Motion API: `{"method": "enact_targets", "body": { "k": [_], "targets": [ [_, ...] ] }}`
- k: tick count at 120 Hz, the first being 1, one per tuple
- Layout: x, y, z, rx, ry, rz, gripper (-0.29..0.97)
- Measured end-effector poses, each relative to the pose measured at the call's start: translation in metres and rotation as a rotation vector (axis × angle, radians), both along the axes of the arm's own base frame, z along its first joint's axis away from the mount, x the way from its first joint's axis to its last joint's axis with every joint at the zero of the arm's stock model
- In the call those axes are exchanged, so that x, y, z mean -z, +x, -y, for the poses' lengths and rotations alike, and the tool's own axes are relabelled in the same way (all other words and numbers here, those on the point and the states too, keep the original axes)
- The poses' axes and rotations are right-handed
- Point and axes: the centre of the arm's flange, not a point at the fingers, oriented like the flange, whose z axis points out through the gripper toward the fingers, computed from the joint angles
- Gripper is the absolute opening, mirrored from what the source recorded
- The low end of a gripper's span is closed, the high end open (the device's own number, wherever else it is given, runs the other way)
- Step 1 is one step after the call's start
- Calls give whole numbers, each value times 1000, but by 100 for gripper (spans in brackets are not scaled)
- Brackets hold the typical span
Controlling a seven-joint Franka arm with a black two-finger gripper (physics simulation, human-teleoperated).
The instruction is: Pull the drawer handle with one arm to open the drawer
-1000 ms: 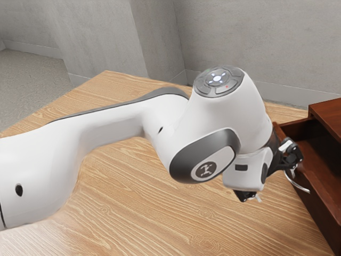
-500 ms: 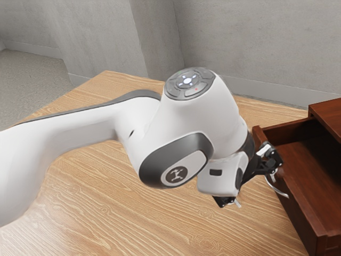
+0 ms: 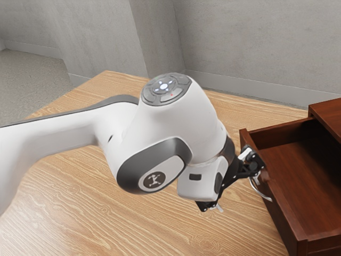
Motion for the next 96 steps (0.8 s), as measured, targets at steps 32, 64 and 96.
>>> {"method": "enact_targets", "body": {
  "k": [32, 64, 96],
  "targets": [
    [-12, -11, 1, 11, -10, 19, 66],
    [-47, -29, 6, 34, -39, 68, 67],
    [-84, -20, -26, -44, -55, 75, 68]
  ]
}}
